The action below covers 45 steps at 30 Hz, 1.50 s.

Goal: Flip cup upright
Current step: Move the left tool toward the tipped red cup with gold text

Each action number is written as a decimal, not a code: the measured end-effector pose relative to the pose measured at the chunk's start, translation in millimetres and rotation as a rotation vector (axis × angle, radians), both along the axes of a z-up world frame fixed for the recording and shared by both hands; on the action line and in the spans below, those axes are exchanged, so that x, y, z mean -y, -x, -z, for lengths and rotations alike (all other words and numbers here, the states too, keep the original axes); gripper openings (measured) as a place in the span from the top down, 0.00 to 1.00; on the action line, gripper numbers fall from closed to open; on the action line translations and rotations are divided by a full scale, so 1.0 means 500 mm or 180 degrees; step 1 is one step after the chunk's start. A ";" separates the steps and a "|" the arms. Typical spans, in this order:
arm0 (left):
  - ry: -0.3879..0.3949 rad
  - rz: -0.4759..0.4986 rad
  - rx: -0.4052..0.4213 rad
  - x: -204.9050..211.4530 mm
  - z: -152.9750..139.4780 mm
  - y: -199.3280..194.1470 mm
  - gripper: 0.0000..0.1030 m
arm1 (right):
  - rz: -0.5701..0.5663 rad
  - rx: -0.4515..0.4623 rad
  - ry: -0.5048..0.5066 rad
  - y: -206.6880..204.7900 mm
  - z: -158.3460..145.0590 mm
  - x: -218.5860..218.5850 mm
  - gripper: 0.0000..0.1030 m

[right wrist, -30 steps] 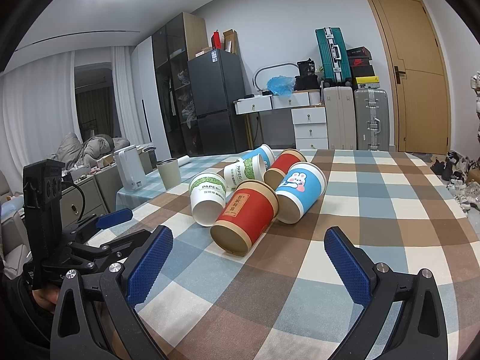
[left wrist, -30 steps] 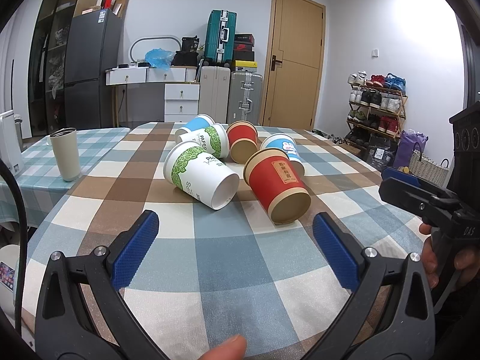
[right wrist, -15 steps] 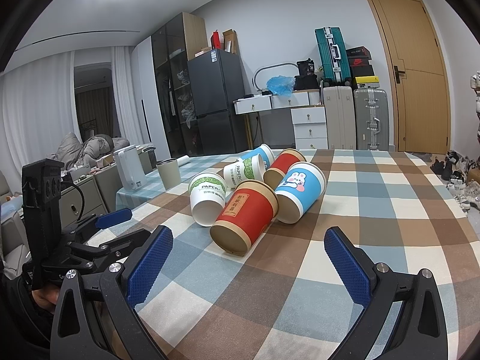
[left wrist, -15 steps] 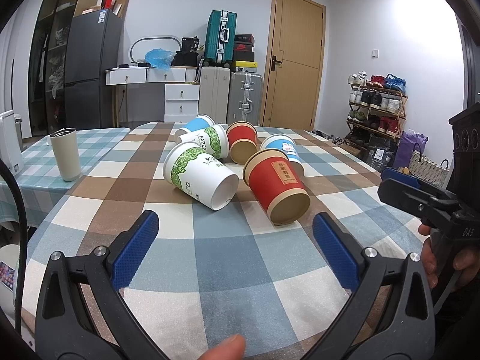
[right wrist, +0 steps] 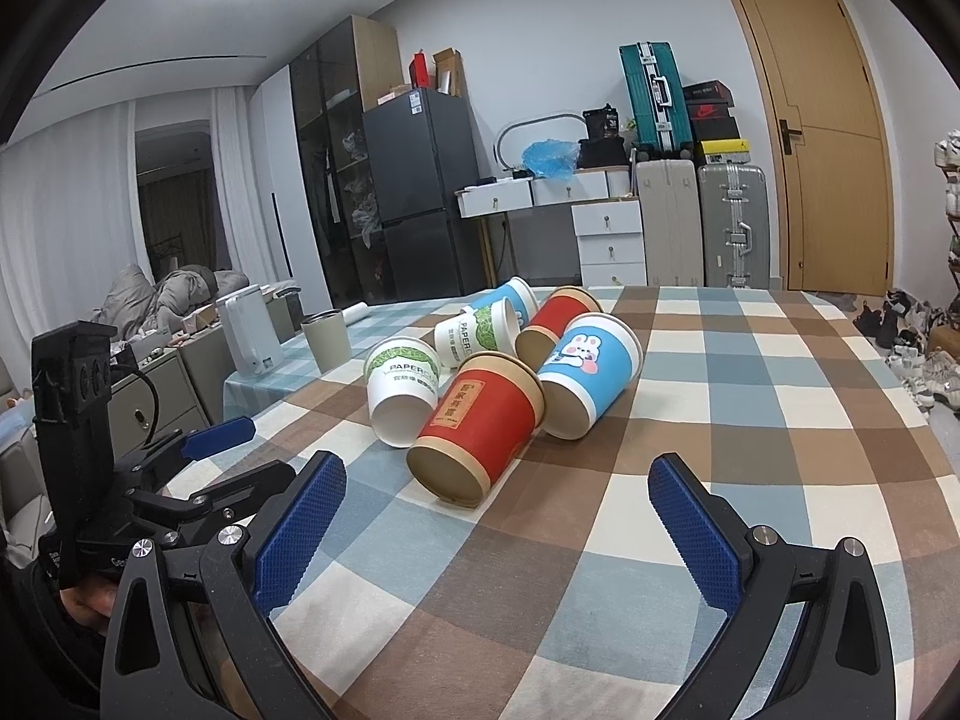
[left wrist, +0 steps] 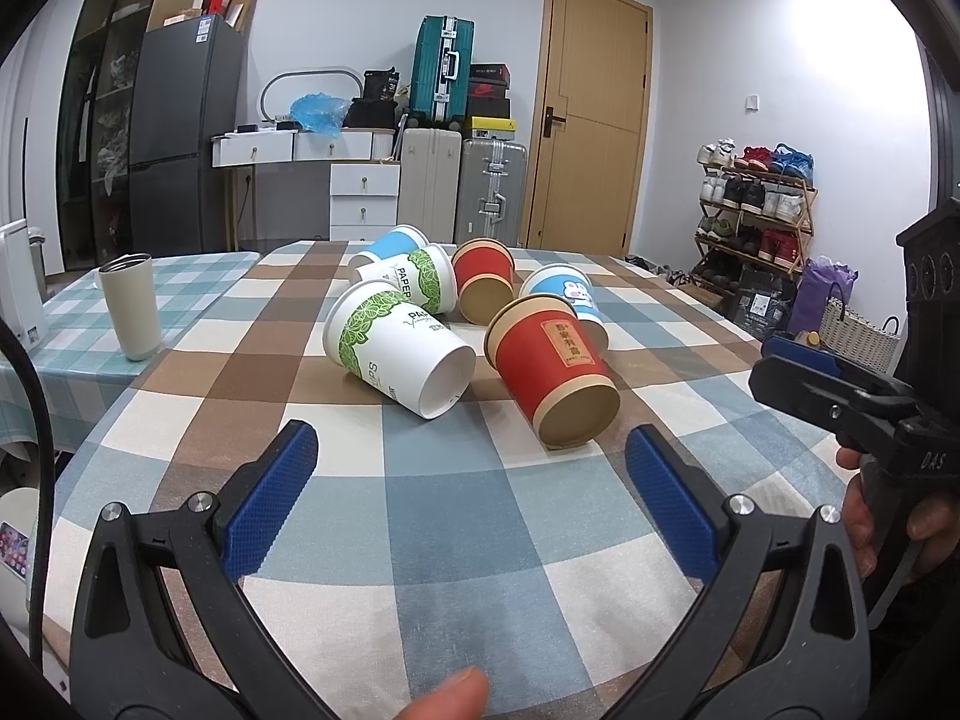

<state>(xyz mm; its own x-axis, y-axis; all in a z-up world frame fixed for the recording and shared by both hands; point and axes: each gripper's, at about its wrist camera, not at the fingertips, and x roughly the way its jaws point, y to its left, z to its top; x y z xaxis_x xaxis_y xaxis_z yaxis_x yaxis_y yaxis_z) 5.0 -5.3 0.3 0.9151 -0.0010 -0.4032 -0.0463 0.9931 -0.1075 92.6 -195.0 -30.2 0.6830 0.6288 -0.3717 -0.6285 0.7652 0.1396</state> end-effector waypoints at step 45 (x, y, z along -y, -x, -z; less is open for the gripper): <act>-0.0113 0.0058 -0.0573 0.083 -0.025 -0.196 0.01 | 0.0510 -0.0220 0.0139 -0.049 -0.016 0.075 0.00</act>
